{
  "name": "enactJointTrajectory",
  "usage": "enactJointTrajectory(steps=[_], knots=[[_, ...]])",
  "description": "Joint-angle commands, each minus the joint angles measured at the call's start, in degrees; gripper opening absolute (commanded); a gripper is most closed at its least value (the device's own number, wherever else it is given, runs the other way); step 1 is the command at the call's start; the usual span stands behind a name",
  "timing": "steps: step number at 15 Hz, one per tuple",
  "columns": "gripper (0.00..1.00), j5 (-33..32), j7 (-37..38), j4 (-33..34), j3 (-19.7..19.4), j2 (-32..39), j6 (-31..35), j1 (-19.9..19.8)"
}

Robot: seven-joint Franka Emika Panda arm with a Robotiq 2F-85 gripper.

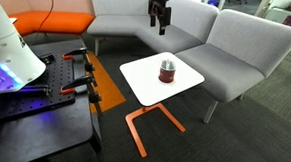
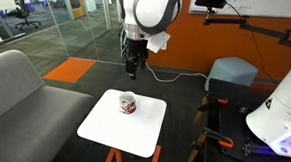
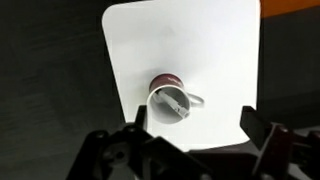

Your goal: Move the mug to the left

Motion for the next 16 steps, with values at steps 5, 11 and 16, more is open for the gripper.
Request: enactJointTrajectory(steps=[5,11,16], knots=[[1.0,17.4,-5.0,7.3,2.3,13.7,10.5,-6.9],[1.0,17.5,-5.7,17.4,4.7,25.7,7.7,-11.3],[1.0,17.0,-4.3,25.6,4.5,34.5,3.8,-12.6]])
